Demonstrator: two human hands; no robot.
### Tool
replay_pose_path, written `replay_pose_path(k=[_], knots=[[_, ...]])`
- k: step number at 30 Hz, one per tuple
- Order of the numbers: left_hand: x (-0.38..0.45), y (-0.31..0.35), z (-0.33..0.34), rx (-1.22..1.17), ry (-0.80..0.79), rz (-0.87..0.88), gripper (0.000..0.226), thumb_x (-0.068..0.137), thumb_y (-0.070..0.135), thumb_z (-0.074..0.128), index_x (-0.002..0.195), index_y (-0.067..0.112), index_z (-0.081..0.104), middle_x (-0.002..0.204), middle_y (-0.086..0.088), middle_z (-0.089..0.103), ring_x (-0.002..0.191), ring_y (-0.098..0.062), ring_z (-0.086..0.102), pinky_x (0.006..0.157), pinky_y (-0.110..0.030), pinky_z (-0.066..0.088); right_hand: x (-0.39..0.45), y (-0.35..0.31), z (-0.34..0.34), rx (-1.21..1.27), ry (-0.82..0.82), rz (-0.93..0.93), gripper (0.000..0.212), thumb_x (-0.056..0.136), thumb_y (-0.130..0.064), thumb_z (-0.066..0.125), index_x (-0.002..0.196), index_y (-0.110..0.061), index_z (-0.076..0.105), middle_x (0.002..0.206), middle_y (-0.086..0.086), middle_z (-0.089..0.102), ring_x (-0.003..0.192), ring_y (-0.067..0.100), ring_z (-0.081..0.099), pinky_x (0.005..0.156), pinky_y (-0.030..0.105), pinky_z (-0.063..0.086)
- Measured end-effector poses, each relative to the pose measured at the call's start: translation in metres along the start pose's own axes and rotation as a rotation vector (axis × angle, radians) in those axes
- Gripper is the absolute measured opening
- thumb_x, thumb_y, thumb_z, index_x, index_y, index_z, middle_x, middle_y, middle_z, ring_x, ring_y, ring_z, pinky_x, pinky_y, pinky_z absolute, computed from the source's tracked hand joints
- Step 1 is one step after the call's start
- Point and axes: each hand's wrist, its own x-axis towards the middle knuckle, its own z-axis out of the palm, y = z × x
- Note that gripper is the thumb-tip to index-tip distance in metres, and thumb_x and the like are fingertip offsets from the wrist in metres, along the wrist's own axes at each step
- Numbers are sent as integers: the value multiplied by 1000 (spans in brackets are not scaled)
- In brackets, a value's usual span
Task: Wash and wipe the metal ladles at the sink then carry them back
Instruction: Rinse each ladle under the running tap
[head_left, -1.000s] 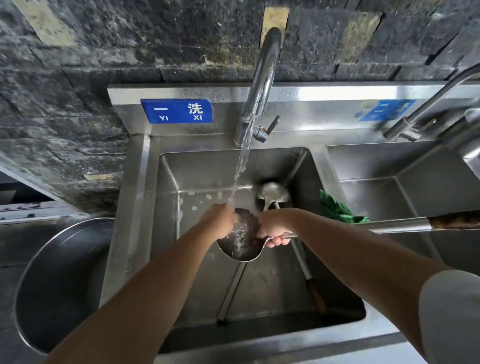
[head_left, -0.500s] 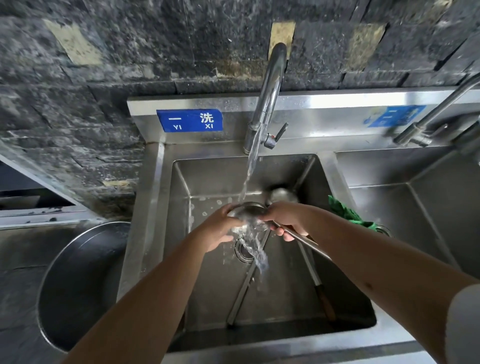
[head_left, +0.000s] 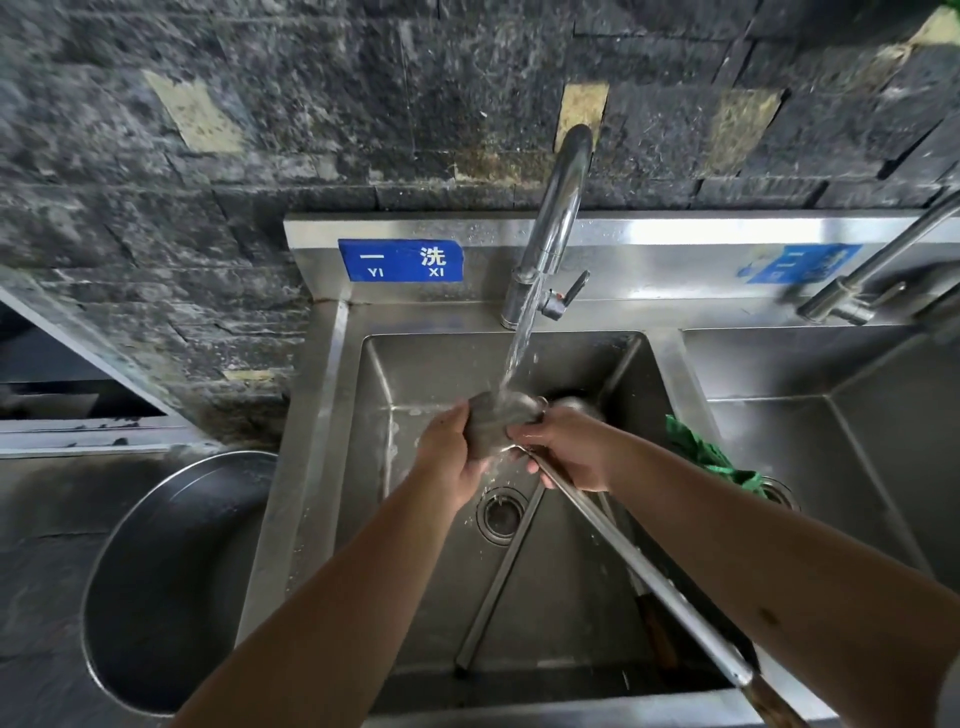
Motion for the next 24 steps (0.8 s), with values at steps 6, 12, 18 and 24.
replay_pose_path(k=[6,12,18,24], knots=[[-10,-8,-19,-319,93,0,32,98,24,53,123,4,58,116,-15,69,100,-23,68,67,-32,59,17,3,28,9,56,-58,14,93,-26,64,91,-12,61,64,5,59,47,10,46,41,20,32],[-39,-46,-17,222,52,5,24,96,12,57,119,17,52,109,-4,67,95,-15,67,73,-32,57,37,-1,41,77,220,-117,26,86,-21,73,99,0,64,52,8,56,40,18,50,43,24,41],[-48,-91,-4,812,-135,135,11,91,16,60,99,21,55,96,-8,69,85,-23,70,68,-38,59,42,-37,28,287,403,-107,19,89,-23,71,93,-5,66,64,8,61,45,14,52,44,25,40],[-35,-80,16,1168,-130,336,15,93,21,53,108,20,52,87,-3,65,76,-21,69,67,-39,59,35,-44,-11,573,483,-129,18,91,-26,68,95,-9,66,68,2,64,57,12,58,60,27,50]])
